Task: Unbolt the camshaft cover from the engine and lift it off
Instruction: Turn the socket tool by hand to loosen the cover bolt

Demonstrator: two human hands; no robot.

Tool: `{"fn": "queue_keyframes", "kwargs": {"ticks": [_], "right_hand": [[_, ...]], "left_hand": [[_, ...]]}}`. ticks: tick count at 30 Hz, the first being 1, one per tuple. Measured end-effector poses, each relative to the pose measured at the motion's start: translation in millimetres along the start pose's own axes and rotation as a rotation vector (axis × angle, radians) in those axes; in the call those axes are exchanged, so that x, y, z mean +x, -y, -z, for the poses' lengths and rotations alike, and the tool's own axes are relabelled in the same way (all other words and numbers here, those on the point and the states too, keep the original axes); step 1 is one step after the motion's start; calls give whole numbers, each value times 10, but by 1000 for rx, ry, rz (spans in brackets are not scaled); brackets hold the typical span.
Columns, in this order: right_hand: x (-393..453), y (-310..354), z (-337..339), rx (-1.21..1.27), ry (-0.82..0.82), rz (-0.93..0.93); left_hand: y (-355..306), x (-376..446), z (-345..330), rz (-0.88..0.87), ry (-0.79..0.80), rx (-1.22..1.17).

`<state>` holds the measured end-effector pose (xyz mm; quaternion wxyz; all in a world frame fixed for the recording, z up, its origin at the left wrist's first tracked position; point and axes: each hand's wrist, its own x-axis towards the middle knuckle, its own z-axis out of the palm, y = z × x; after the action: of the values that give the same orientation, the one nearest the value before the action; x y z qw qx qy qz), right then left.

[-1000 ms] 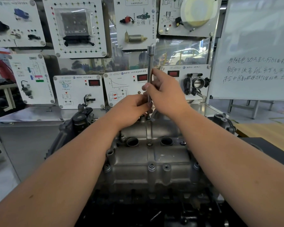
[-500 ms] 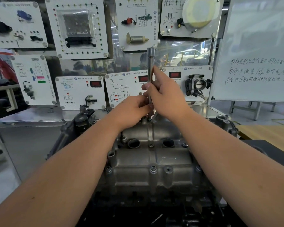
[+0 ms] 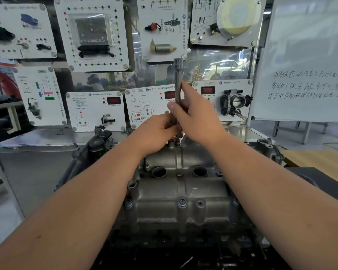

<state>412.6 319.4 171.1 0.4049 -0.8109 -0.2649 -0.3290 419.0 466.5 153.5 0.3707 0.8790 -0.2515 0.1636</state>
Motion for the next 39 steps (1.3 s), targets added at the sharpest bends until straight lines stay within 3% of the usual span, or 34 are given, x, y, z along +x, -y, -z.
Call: {"fn": "queue_keyframes", "kwargs": {"ticks": [4, 12, 17, 23, 29, 39], "right_hand": [[-10, -8, -7, -30, -70, 56], [-5, -4, 7, 6, -12, -9], [-23, 23, 12, -2, -95, 44], [-8, 17, 12, 14, -32, 12], [-29, 21, 10, 23, -99, 36], [-34, 24, 5, 46, -75, 18]], "left_hand": [[-3, -1, -3, 11, -8, -20], [-7, -20, -10, 34, 7, -33], [-14, -7, -5, 28, -11, -20], [6, -11, -16, 13, 7, -25], [8, 1, -5, -19, 0, -3], [27, 1, -9, -12, 2, -9]]}}
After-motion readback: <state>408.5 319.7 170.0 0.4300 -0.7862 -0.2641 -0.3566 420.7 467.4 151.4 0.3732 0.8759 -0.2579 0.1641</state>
